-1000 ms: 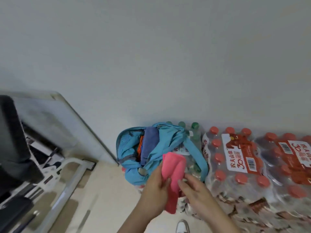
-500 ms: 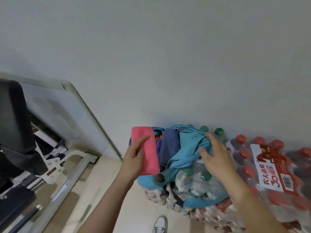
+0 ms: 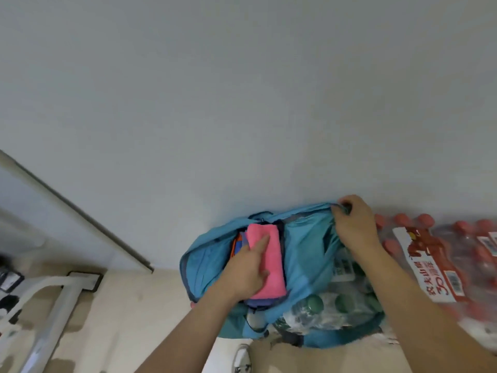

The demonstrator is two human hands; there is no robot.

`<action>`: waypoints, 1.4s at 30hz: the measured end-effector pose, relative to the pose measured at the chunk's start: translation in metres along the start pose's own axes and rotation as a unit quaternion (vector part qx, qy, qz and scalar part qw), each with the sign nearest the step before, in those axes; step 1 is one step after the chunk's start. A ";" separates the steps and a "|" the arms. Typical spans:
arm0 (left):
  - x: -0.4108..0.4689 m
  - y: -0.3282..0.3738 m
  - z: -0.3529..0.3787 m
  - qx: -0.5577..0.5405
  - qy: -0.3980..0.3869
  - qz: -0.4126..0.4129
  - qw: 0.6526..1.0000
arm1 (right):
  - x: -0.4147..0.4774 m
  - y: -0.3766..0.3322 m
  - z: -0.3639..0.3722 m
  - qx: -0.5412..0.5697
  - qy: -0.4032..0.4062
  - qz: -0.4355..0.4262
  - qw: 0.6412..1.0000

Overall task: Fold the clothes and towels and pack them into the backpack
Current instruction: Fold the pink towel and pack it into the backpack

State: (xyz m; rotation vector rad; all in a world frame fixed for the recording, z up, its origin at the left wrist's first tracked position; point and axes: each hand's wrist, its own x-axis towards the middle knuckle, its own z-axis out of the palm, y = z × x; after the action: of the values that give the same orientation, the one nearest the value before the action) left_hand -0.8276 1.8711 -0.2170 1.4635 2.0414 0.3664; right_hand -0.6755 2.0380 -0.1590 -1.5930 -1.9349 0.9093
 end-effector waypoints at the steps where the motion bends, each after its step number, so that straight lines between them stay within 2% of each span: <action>1: 0.000 0.000 0.001 0.023 -0.020 0.009 0.999 | 0.000 -0.003 0.001 0.012 0.026 -0.004 1.000; 4: 0.001 0.006 0.006 0.086 -0.062 0.035 0.994 | 0.003 -0.002 0.006 0.002 0.073 -0.018 0.997; 6: 0.004 0.011 0.008 0.116 -0.057 0.022 0.991 | 0.004 0.008 0.008 -0.047 0.077 -0.032 0.995; 8: 0.008 0.014 0.005 0.185 0.010 0.009 0.983 | 0.003 0.020 0.006 -0.091 0.064 -0.039 0.993; 10: 0.013 0.014 -0.002 0.248 0.094 0.029 0.964 | 0.000 0.033 0.003 -0.109 0.050 -0.033 0.992; 12: 0.014 0.008 0.004 0.271 0.148 0.108 0.945 | 0.000 0.045 0.000 -0.112 0.043 -0.023 0.992; 13: 0.013 0.003 0.010 0.284 0.147 0.151 0.935 | 0.001 0.050 0.000 -0.113 0.042 -0.021 0.993; 15: 0.011 -0.008 0.021 0.301 0.118 0.188 0.927 | 0.004 0.055 0.000 -0.107 0.043 -0.015 0.993; 18: 0.014 -0.009 0.017 0.303 0.028 0.142 0.942 | 0.005 0.057 0.000 -0.106 0.041 -0.001 0.994; 21: 0.022 -0.006 0.011 0.310 -0.059 0.118 0.941 | 0.005 0.063 -0.002 -0.109 0.044 0.001 0.993; 27: 0.031 -0.009 0.018 0.354 -0.062 0.094 0.928 | -0.002 0.065 -0.005 -0.105 0.043 0.002 0.994; 31: 0.034 -0.003 0.015 0.309 -0.052 0.096 0.945 | -0.009 0.060 -0.011 -0.099 0.009 0.010 0.995; 36: 0.027 0.019 0.000 0.138 0.087 0.130 0.978 | -0.022 0.044 -0.021 -0.088 -0.049 -0.005 0.995; 42: 0.013 0.039 -0.024 -0.027 0.194 0.142 0.970 | -0.058 0.020 -0.042 -0.031 -0.047 -0.037 0.998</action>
State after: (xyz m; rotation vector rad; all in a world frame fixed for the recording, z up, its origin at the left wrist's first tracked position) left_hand -0.8152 1.8999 -0.1809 1.7622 2.0896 0.8796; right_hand -0.6193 1.9921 -0.1429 -1.5260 -2.0917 0.9175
